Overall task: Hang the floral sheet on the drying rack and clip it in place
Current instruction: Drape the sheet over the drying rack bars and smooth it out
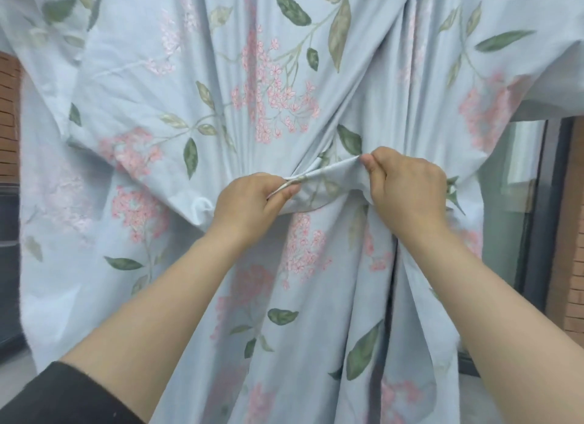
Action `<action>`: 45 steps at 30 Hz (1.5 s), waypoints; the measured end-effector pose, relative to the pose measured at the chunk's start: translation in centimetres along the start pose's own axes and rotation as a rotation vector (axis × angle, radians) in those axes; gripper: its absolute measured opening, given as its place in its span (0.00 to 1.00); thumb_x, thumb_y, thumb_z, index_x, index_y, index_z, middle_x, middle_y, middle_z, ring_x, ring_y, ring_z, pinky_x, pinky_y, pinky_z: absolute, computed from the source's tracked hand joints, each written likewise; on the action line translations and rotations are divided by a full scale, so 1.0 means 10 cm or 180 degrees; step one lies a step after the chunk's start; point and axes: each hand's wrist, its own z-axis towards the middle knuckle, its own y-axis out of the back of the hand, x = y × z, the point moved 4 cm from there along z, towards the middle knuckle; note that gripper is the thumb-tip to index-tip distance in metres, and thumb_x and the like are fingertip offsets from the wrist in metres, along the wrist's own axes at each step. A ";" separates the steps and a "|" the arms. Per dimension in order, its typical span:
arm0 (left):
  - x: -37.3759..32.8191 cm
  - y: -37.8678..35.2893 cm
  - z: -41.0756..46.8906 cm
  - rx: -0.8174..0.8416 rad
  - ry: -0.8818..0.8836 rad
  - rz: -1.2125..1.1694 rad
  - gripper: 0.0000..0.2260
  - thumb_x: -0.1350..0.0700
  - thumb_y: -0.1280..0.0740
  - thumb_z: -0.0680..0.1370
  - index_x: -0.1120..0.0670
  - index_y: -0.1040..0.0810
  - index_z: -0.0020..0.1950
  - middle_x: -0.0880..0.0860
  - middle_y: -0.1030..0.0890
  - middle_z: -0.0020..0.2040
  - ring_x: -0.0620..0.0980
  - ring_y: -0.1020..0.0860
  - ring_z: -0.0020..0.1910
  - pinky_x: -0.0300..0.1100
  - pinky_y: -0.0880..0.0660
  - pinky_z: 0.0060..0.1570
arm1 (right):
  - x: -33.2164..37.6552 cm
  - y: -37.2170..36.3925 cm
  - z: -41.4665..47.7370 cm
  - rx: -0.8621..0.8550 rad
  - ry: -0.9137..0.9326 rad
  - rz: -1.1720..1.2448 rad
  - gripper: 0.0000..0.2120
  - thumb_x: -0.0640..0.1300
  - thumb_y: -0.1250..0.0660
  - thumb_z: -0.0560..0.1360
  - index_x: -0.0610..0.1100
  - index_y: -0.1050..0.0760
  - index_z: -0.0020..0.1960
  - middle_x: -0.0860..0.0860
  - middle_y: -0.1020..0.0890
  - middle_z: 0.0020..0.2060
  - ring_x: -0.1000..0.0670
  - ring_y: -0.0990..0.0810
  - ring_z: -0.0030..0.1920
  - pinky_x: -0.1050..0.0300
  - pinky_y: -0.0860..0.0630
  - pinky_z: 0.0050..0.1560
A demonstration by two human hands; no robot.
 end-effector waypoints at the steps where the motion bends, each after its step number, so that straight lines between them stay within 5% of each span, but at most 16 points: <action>1: -0.01 0.04 -0.02 -0.0020 -0.0020 -0.0027 0.19 0.40 0.44 0.76 0.45 0.37 0.27 0.46 0.33 0.28 0.49 0.31 0.32 0.45 0.39 0.31 | 0.02 0.02 -0.01 0.0006 -0.0031 0.0029 0.19 0.51 0.47 0.78 0.41 0.27 0.37 0.42 0.25 0.23 0.40 0.27 0.24 0.58 0.43 0.30; 7: -0.12 0.28 -0.23 -0.0083 -0.0169 0.0009 0.17 0.41 0.43 0.77 0.44 0.35 0.30 0.45 0.33 0.28 0.48 0.31 0.32 0.43 0.40 0.30 | 0.17 0.24 -0.10 0.0012 -0.0024 0.0078 0.20 0.52 0.47 0.79 0.41 0.27 0.37 0.42 0.24 0.24 0.39 0.27 0.24 0.58 0.44 0.30; 11: -0.18 0.38 -0.41 -0.0079 -0.0219 0.0150 0.13 0.42 0.43 0.78 0.45 0.31 0.35 0.44 0.33 0.29 0.47 0.31 0.33 0.40 0.40 0.28 | 0.23 0.37 -0.21 0.0066 -0.0085 0.0050 0.19 0.51 0.46 0.78 0.41 0.28 0.36 0.43 0.25 0.23 0.40 0.27 0.22 0.63 0.55 0.29; 18: -0.42 0.56 -0.70 -0.0078 -0.0120 0.0144 0.19 0.43 0.42 0.78 0.45 0.40 0.29 0.46 0.34 0.28 0.50 0.32 0.32 0.43 0.41 0.31 | 0.33 0.74 -0.35 0.0373 -0.0109 0.0021 0.19 0.51 0.48 0.80 0.40 0.27 0.42 0.40 0.23 0.30 0.39 0.29 0.29 0.54 0.46 0.32; 21: -0.44 0.54 -0.86 -0.0055 -0.0087 0.0165 0.17 0.43 0.42 0.78 0.48 0.35 0.30 0.46 0.34 0.28 0.50 0.31 0.33 0.44 0.38 0.31 | 0.33 0.78 -0.52 0.0353 -0.0182 0.0071 0.20 0.52 0.49 0.80 0.41 0.28 0.39 0.42 0.25 0.26 0.43 0.34 0.25 0.57 0.51 0.29; 26: -0.39 0.34 -1.09 -0.0072 -0.0019 0.0268 0.22 0.40 0.47 0.77 0.53 0.24 0.36 0.49 0.28 0.31 0.51 0.27 0.34 0.47 0.31 0.31 | 0.31 0.71 -0.86 0.0386 -0.0294 0.0144 0.20 0.52 0.48 0.79 0.42 0.31 0.35 0.44 0.27 0.22 0.43 0.33 0.21 0.59 0.46 0.28; 32: -0.43 0.14 -1.34 0.0035 -0.0049 0.0125 0.20 0.40 0.47 0.78 0.51 0.27 0.34 0.48 0.29 0.31 0.50 0.27 0.33 0.46 0.31 0.30 | 0.23 0.77 -1.14 0.0385 -0.0281 0.0102 0.20 0.52 0.47 0.79 0.42 0.32 0.33 0.45 0.30 0.20 0.47 0.40 0.24 0.62 0.55 0.28; 45: -0.36 -0.07 -1.76 0.0104 -0.0023 0.0293 0.18 0.42 0.45 0.77 0.49 0.24 0.36 0.45 0.31 0.31 0.51 0.26 0.32 0.43 0.32 0.28 | 0.30 0.82 -1.71 0.0461 -0.0272 0.0015 0.19 0.49 0.42 0.77 0.43 0.33 0.30 0.48 0.34 0.17 0.49 0.45 0.23 0.67 0.59 0.32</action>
